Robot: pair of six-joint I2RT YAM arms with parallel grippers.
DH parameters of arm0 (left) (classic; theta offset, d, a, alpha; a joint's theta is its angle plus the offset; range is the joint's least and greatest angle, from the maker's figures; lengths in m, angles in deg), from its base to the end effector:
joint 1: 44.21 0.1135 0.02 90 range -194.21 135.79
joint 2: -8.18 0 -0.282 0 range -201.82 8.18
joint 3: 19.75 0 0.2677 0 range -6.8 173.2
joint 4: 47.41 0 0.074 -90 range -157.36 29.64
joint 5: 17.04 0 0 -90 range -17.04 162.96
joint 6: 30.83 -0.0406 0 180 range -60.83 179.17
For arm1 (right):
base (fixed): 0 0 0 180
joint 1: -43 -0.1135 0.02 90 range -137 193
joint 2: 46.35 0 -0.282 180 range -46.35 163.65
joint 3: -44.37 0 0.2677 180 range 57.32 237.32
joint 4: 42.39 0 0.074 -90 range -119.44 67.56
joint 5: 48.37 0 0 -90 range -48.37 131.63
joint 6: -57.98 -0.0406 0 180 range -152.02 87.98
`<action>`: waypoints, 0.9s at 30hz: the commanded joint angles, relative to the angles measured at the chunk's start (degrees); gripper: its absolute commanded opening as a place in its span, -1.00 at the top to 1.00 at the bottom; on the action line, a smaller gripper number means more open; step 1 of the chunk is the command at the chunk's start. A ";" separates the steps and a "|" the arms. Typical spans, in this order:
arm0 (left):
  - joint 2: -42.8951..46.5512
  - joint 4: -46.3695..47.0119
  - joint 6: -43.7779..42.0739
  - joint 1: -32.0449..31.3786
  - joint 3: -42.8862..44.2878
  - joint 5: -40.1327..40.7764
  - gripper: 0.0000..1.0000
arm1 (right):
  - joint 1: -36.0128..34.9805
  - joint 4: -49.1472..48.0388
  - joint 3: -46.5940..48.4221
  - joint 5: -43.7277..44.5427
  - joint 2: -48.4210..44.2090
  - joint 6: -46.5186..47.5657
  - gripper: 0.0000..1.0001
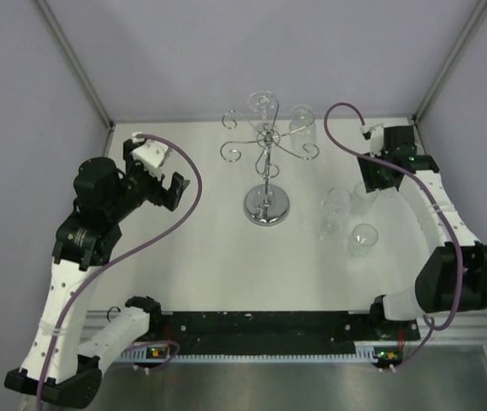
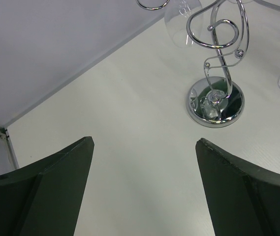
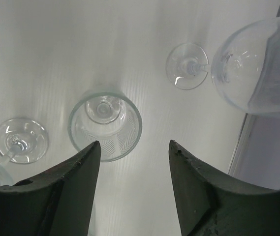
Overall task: Place the wine glass upside down on the wine glass rack
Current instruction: Pick up the wine glass at the center of the board.
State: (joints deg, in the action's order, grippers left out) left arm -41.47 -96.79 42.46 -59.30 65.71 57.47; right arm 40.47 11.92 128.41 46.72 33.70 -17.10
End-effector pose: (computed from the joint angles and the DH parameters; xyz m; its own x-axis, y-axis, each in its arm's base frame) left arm 0.1560 -0.0533 0.4585 -0.0728 0.3066 -0.9491 0.5455 0.8089 0.2195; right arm 0.3112 0.0101 0.3218 -0.7462 -0.2897 -0.5994 -0.1858 0.9552 -0.2304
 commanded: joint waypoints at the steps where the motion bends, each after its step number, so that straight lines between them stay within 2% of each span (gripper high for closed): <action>1: 0.96 1.71 -0.78 -0.20 -0.09 0.28 -0.82 | 2.26 -4.10 0.37 -2.09 3.26 0.37 -0.11; 17: 1.39 1.71 -0.87 -0.20 -0.97 0.46 -0.82 | 4.99 -7.35 -1.48 -4.91 9.77 0.82 0.24; 27: 1.75 1.27 -1.04 -0.20 -0.97 0.37 -0.82 | 5.42 -8.32 -2.62 -6.93 11.71 0.29 0.62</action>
State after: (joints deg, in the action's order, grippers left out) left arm -41.03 -96.90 42.24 -59.30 64.71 57.62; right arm 44.82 5.71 126.05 41.65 44.89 -16.65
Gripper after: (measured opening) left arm 0.910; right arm 0.228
